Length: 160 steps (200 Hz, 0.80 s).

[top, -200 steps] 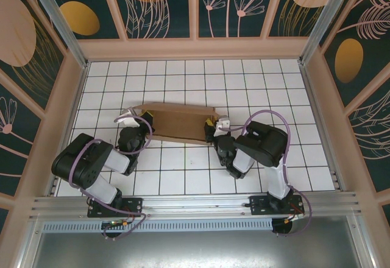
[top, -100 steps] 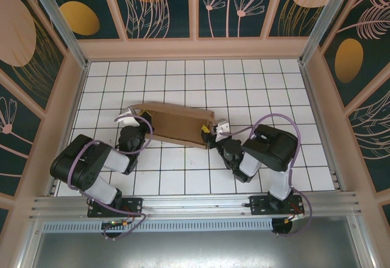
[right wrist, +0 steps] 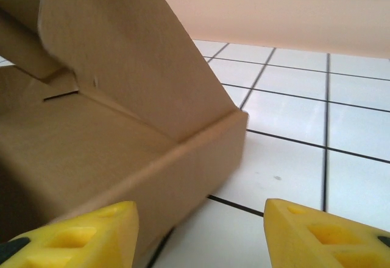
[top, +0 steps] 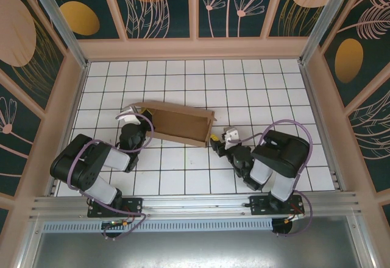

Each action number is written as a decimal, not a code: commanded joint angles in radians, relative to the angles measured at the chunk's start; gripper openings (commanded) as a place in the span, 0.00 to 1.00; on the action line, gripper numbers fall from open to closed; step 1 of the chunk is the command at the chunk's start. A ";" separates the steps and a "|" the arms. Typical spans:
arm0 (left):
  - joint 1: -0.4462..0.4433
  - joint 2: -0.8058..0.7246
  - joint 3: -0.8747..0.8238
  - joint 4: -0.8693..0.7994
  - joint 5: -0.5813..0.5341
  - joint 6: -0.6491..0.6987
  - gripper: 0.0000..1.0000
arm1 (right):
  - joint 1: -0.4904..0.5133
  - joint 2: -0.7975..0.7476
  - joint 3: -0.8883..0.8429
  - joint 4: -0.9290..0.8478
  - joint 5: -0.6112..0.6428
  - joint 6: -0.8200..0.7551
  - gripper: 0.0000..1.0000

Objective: Fold the paper box

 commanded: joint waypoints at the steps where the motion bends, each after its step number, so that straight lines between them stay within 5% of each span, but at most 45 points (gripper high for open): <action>1: -0.006 0.013 -0.007 -0.123 0.011 0.016 0.00 | 0.009 -0.059 -0.028 0.091 0.152 -0.024 0.55; 51: -0.033 0.009 0.009 -0.111 0.027 0.068 0.00 | -0.003 -0.299 0.044 0.048 0.380 -0.270 0.49; 78: -0.044 0.014 0.018 -0.116 0.015 0.093 0.00 | -0.030 -0.491 0.216 -0.340 0.394 -0.290 0.46; 112: -0.050 0.007 0.024 -0.126 0.019 0.107 0.00 | -0.030 -0.604 0.449 -0.859 0.086 -0.161 0.38; 160: -0.073 0.024 0.049 -0.097 0.032 0.148 0.00 | -0.035 -0.458 0.817 -1.361 -0.257 0.028 0.19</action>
